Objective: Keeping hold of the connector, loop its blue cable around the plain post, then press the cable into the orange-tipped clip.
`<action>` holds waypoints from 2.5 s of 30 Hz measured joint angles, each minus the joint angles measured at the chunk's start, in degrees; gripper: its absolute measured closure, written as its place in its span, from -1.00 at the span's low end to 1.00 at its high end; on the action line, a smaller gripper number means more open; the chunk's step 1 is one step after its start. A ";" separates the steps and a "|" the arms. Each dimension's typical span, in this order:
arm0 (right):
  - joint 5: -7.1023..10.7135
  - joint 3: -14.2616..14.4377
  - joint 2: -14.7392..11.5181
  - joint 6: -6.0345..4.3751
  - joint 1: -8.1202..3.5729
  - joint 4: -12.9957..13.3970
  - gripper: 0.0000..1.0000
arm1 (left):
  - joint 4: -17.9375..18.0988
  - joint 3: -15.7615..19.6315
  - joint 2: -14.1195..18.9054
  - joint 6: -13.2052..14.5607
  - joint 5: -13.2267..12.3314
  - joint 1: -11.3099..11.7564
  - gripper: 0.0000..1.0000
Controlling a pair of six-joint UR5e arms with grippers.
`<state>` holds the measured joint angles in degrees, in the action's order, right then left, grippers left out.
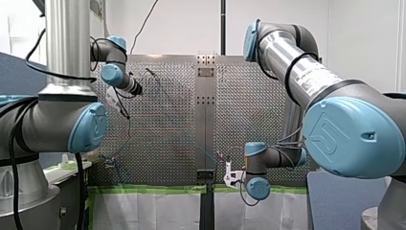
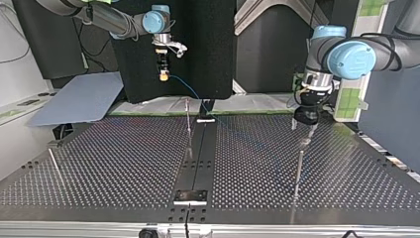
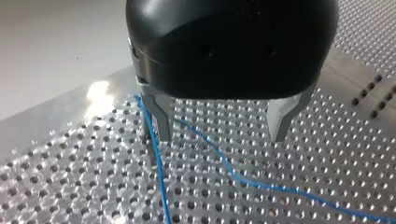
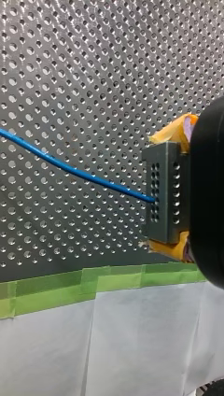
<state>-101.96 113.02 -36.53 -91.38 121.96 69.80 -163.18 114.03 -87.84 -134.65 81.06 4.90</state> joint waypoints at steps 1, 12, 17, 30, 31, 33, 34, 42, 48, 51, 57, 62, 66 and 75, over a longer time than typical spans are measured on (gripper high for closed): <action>0.00 -0.03 -0.01 0.01 0.00 -0.03 1.00 | -0.41 0.16 0.50 0.01 -0.27 0.00 -1.00; 0.07 -0.25 -0.01 -0.03 0.00 -0.09 1.00 | -6.45 -4.51 6.77 4.48 -1.60 -0.55 -1.00; 0.14 -0.27 0.00 -0.01 0.00 -0.18 1.00 | -9.14 -7.19 9.47 7.16 0.38 -1.13 -1.00; 0.19 -0.30 -0.01 -0.04 -0.01 -0.37 1.00 | -16.07 -14.13 14.26 14.11 7.13 -3.53 -1.00; 0.19 -0.29 -0.01 -0.04 -0.01 -0.38 1.00 | -16.63 -14.67 14.03 14.64 7.64 -3.99 -1.00; 0.20 -0.29 -0.04 -0.04 -0.02 -0.41 1.00 | -17.86 -15.92 13.21 15.89 8.86 -5.14 -1.00; 0.21 -0.30 -0.04 -0.04 -0.03 -0.42 1.00 | -18.43 -16.46 12.76 16.44 9.39 -5.67 -1.00; 0.18 -0.59 -0.03 0.18 -0.02 -1.38 1.00 | -23.40 -21.46 7.95 21.44 14.38 -10.63 -1.00; 0.17 -0.62 -0.03 0.20 -0.02 -1.88 1.00 | -26.94 -25.00 4.41 24.98 17.92 -14.17 -1.00; 0.18 -0.63 -0.03 0.21 -0.02 -1.98 1.00 | -28.78 -26.84 2.58 26.81 19.75 -16.00 -1.00; 0.17 -0.65 -0.01 0.19 0.03 -2.08 1.00 | -32.08 -30.14 0.63 30.11 23.05 -18.92 -1.00; 0.17 -0.71 -0.02 0.20 0.09 -2.26 1.00 | -34.60 -32.64 0.39 32.62 25.55 -19.25 -1.00; 0.17 -0.77 -0.02 0.22 0.22 -2.38 1.00 | -36.98 -34.88 0.39 34.40 26.91 -19.37 -1.00; 0.17 -0.81 -0.02 0.22 0.25 -2.56 1.00 | -41.68 -35.81 0.40 34.74 30.42 -19.49 -1.00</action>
<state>-101.79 112.20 -36.55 -91.16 122.21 67.24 -204.86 78.22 -87.44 -99.91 111.48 -14.59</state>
